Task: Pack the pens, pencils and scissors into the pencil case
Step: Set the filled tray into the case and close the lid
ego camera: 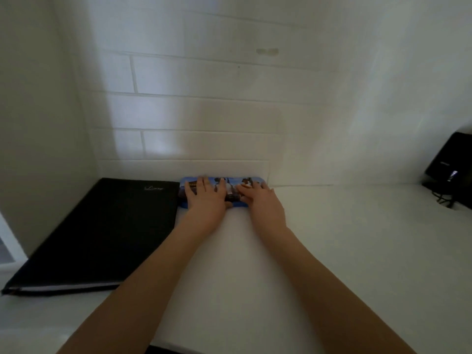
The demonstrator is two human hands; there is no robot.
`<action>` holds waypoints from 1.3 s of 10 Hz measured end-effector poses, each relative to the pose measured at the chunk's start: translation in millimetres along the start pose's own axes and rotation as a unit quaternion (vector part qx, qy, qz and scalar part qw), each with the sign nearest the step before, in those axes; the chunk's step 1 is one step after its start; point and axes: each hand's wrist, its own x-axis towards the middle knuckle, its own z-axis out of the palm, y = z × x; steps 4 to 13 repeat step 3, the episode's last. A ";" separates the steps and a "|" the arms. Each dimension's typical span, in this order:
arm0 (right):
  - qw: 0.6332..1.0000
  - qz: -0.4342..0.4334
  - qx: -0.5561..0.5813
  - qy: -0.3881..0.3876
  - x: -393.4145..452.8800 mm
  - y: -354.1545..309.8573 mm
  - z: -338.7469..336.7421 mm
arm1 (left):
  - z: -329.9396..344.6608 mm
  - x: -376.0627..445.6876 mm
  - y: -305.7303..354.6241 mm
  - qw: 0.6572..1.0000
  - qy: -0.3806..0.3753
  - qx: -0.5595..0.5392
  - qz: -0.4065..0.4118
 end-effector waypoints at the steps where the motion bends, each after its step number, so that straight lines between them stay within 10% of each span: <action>1: 1.000 -0.008 -0.016 0.014 -2.0 5.0 2.6 | 2.3 2.0 -2.5 1.000 0.002 -0.009 0.001; 3: 0.976 0.014 0.209 -0.054 -27.4 21.7 -54.4 | -22.9 -0.6 -28.6 0.967 -0.054 -0.234 0.080; 13: 0.976 0.014 0.209 -0.054 -27.4 21.7 -54.4 | -22.9 -0.6 -28.6 0.967 -0.054 -0.234 0.080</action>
